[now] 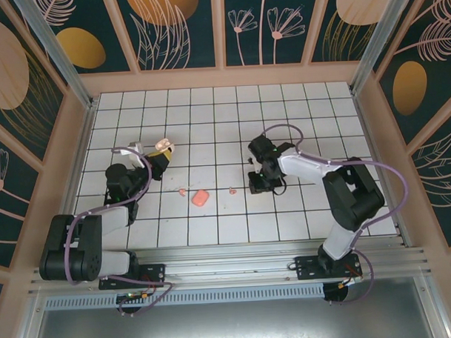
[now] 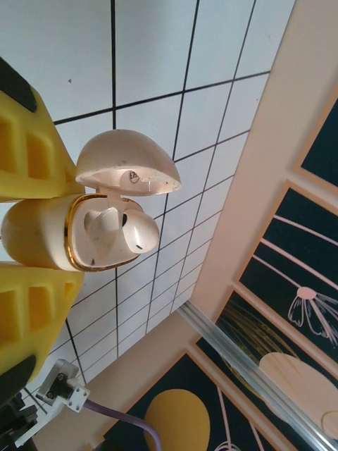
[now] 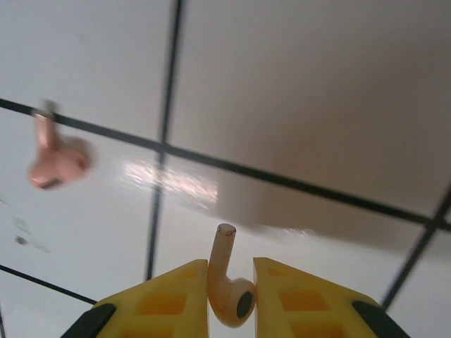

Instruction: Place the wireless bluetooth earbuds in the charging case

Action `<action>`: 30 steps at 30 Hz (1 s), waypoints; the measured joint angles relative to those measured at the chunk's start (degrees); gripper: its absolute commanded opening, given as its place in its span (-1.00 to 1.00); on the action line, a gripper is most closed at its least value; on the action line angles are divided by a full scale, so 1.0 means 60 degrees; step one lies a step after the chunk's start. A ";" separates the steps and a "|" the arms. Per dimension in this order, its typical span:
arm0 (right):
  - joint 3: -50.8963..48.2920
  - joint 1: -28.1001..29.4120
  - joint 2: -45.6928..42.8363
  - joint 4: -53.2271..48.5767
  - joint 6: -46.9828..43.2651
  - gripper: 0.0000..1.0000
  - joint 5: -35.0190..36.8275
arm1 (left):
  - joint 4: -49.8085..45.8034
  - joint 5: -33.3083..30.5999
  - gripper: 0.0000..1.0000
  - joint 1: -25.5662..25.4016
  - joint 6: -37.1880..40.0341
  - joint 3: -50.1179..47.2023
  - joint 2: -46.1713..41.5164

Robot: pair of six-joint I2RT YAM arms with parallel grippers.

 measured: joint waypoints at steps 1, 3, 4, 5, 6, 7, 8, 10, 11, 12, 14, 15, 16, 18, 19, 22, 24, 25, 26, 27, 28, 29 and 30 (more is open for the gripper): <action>-0.0186 -0.0055 -0.0095 0.0000 0.0066 -0.60 -0.0007 | 0.0000 0.0025 -0.83 -0.0029 0.0004 0.0040 0.0036; -0.0550 -0.0095 -0.0233 0.0000 0.0153 -0.60 -0.0047 | 0.0004 0.0087 -0.83 -0.0095 0.0004 0.0124 0.0120; -0.0674 -0.0095 -0.0259 0.0000 0.0186 -0.60 -0.0102 | 0.0004 0.0117 -0.83 -0.0113 0.0004 0.0142 0.0153; -0.0809 -0.0095 -0.0280 -0.0004 0.0248 -0.60 -0.0157 | 0.0000 0.0146 -0.83 -0.0138 0.0004 0.0153 0.0182; -0.0922 -0.0095 -0.0291 -0.0011 0.0288 -0.60 -0.0197 | 0.0004 0.0168 -0.83 -0.0146 0.0004 0.0157 0.0211; -0.1002 -0.0095 -0.0306 -0.0011 0.0317 -0.59 -0.0219 | 0.0000 0.0171 -0.83 -0.0164 0.0004 0.0157 0.0233; -0.1056 -0.0095 -0.0306 -0.0044 0.0328 -0.58 -0.0240 | 0.0000 0.0171 -0.83 -0.0193 0.0004 0.0157 0.0259; -0.1078 -0.0095 -0.0310 -0.0087 0.0353 -0.52 -0.0251 | 0.0000 0.0178 -0.83 -0.0200 0.0004 0.0157 0.0277; -0.1078 -0.0095 -0.0321 -0.0117 0.0364 -0.49 -0.0251 | 0.0000 0.0182 -0.83 -0.0200 0.0004 0.0157 0.0277; -0.1078 -0.0095 -0.0342 -0.0160 0.0397 -0.45 -0.0244 | 0.0004 0.0197 -0.83 -0.0200 0.0004 0.0157 0.0277; -0.1078 -0.0095 -0.0408 -0.0262 0.0437 -0.38 -0.0219 | 0.0000 0.0197 -0.83 -0.0200 0.0004 0.0157 0.0277; -0.1067 -0.0095 -0.0477 -0.0346 0.0495 -0.35 -0.0215 | 0.0000 0.0197 -0.83 -0.0200 0.0004 0.0157 0.0277; -0.1045 -0.0095 -0.0550 -0.0426 0.0532 -0.33 -0.0204 | 0.0000 0.0197 -0.83 -0.0204 0.0004 0.0157 0.0277; -0.0889 -0.0095 -0.0710 -0.0645 0.0579 -0.31 -0.0178 | 0.0000 0.0197 -0.83 -0.0211 0.0004 0.0157 0.0277; -0.0787 -0.0098 -0.0761 -0.0707 0.0597 -0.31 -0.0178 | 0.0000 0.0197 -0.83 -0.0222 0.0004 0.0157 0.0277; -0.0364 -0.0095 -0.0805 -0.0856 0.0601 -0.31 -0.0178 | 0.0000 0.0197 -0.83 -0.0226 0.0007 0.0157 0.0277; -0.0135 -0.0095 -0.0794 -0.0874 0.0597 -0.31 -0.0182 | -0.0007 0.0197 -0.83 -0.0240 0.0033 0.0157 0.0277; -0.0051 -0.0095 -0.0761 -0.0874 0.0597 -0.31 -0.0178 | -0.0015 0.0193 -0.83 -0.0248 0.0044 0.0157 0.0273; 0.0047 -0.0095 -0.0663 -0.0878 0.0594 -0.31 -0.0178 | -0.0040 0.0193 -0.83 -0.0251 0.0069 0.0157 0.0266; 0.0138 -0.0095 -0.0517 -0.0878 0.0594 -0.31 -0.0178 | -0.0084 0.0189 -0.83 -0.0251 0.0076 0.0157 0.0255; 0.0186 -0.0087 -0.0382 -0.0878 0.0590 -0.31 -0.0171 | -0.0135 0.0189 -0.83 -0.0251 0.0084 0.0157 0.0237; 0.0222 -0.0087 -0.0208 -0.0882 0.0579 -0.31 -0.0153 | -0.0178 0.0186 -0.83 -0.0251 0.0113 0.0157 0.0215; 0.0233 -0.0076 -0.0029 -0.0885 0.0568 -0.31 -0.0127 | -0.0229 0.0175 -0.83 -0.0251 0.0146 0.0160 0.0186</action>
